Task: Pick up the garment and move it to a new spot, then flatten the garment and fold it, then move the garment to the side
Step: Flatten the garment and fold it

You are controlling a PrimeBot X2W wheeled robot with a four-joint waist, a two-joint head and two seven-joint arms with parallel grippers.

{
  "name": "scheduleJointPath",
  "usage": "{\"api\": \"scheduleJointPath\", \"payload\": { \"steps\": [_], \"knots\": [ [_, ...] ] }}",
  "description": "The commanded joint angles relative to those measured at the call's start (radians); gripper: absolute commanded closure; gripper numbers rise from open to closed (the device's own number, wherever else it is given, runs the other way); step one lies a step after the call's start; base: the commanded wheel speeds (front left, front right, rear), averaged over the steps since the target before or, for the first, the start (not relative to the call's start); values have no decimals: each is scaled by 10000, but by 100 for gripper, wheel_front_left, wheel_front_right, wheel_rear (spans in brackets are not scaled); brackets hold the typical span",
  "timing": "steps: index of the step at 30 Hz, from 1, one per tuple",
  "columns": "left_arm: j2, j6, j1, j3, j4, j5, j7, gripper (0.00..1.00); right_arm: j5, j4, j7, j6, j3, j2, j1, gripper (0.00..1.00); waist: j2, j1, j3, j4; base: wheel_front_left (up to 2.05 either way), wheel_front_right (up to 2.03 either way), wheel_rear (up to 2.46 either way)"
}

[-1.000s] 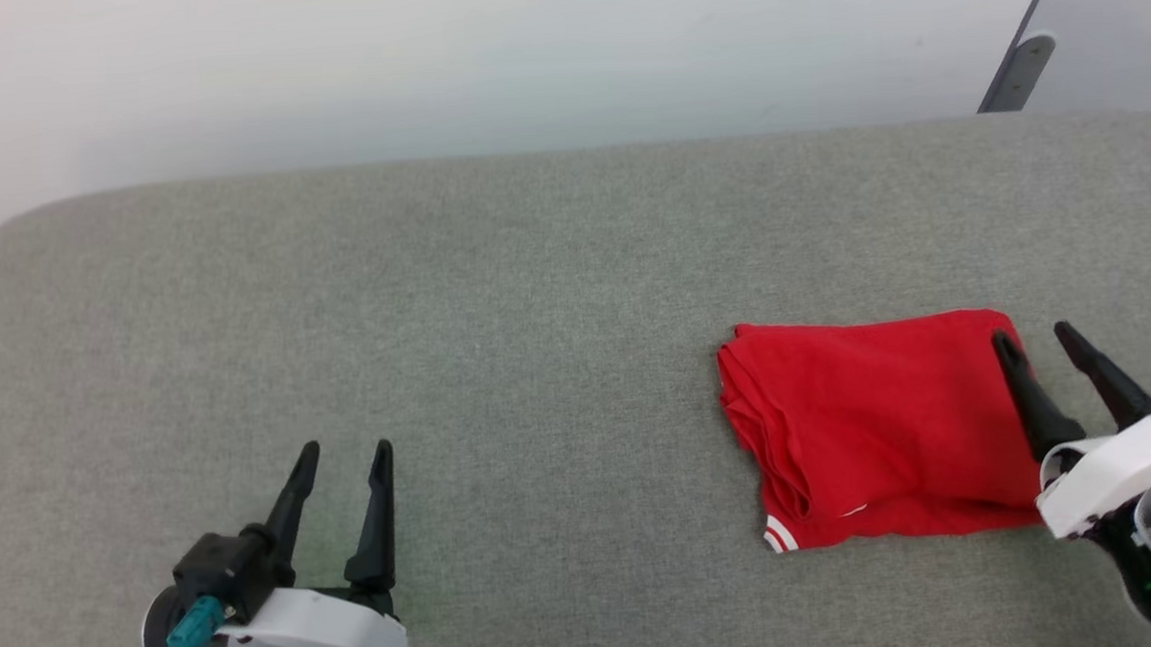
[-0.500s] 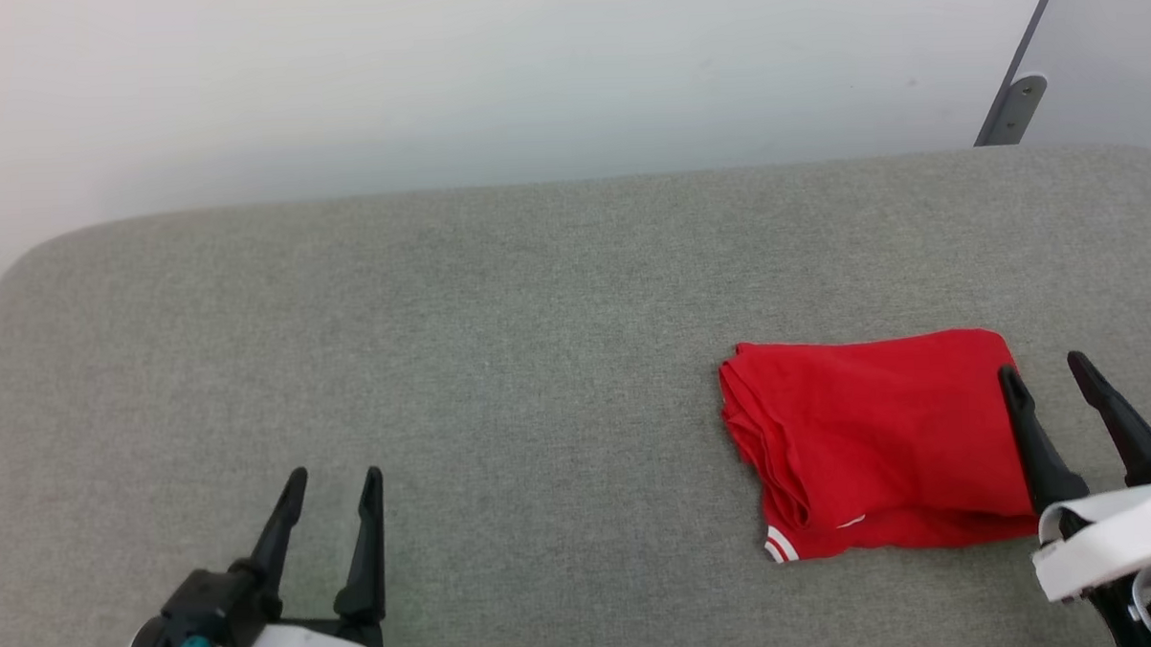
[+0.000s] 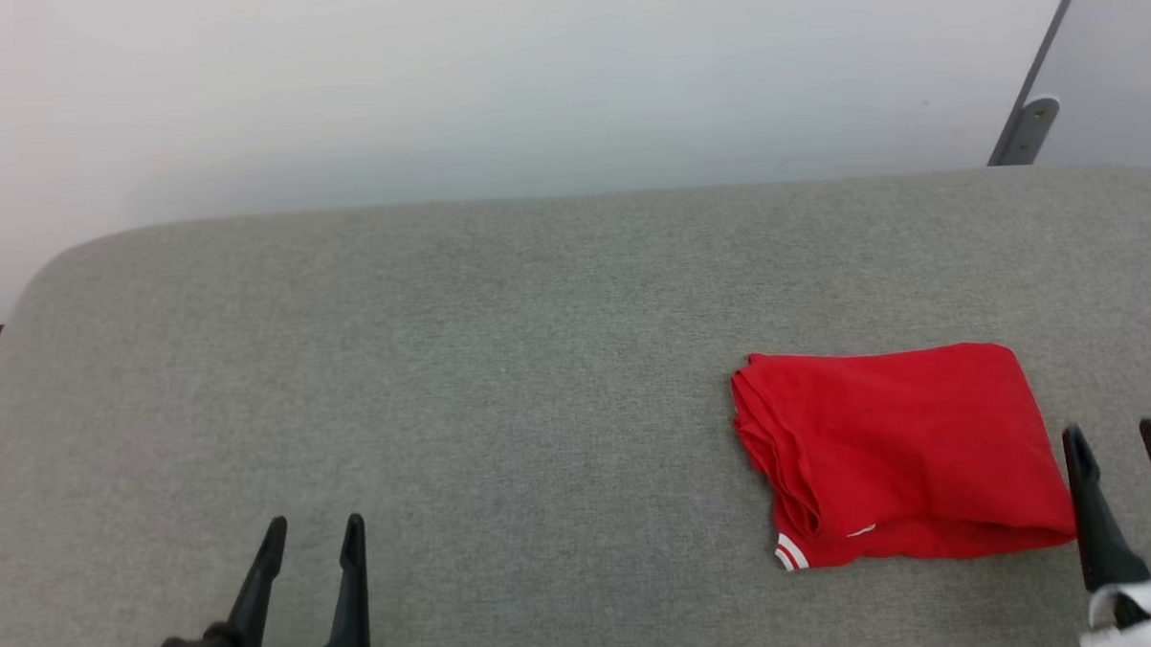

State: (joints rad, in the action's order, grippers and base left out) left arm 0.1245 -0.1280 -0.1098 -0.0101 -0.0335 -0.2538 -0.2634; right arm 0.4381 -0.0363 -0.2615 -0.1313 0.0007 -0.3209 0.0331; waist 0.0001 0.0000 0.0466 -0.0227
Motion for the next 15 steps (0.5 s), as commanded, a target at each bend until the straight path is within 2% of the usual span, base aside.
{"api": "scheduleJointPath", "payload": {
  "steps": [1,8,15],
  "knots": [
    [-36,-39,-173,-24,132,-4,-10,0,-37,198,-39,14,-125,60,334,0,-1,0,-57,79,0,0,0],
    [-115,-39,-725,-81,741,93,-9,0,-38,1085,-38,14,-760,408,1386,0,-1,0,-89,165,0,0,0],
    [-120,-39,-669,13,786,181,-9,0,-103,1371,140,14,-772,539,1475,0,-1,0,-90,168,0,0,0]
  ]
}}
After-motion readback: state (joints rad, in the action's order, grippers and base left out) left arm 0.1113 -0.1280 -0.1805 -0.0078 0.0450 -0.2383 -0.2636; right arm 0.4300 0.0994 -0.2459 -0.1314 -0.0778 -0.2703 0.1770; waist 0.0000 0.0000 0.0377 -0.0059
